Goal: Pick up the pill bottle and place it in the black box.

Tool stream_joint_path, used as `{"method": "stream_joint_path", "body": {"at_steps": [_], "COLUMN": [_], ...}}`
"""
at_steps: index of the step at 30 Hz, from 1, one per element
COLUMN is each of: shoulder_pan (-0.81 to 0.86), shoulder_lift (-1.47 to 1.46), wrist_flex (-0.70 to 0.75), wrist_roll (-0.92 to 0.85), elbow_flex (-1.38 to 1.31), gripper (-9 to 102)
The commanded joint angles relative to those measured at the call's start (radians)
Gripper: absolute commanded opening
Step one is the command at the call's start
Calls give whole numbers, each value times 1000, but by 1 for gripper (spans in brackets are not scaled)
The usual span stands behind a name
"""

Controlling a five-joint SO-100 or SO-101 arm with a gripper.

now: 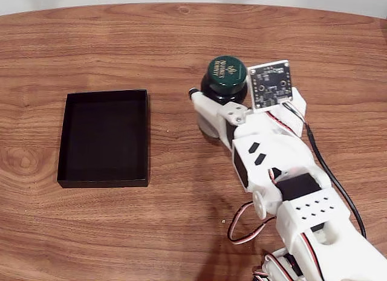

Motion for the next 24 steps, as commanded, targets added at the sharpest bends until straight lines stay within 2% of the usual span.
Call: {"method": "stream_joint_path", "body": {"at_steps": [1,9,24], "shoulder_pan": [-81,-193,-353], "shoulder_lift": [55,-74,-471], "wrist_flex": [109,127,-109], "wrist_roll": [-2,-57,-29], "elbow_flex": [-172,-282,-459], "gripper": [5,5,5]}}
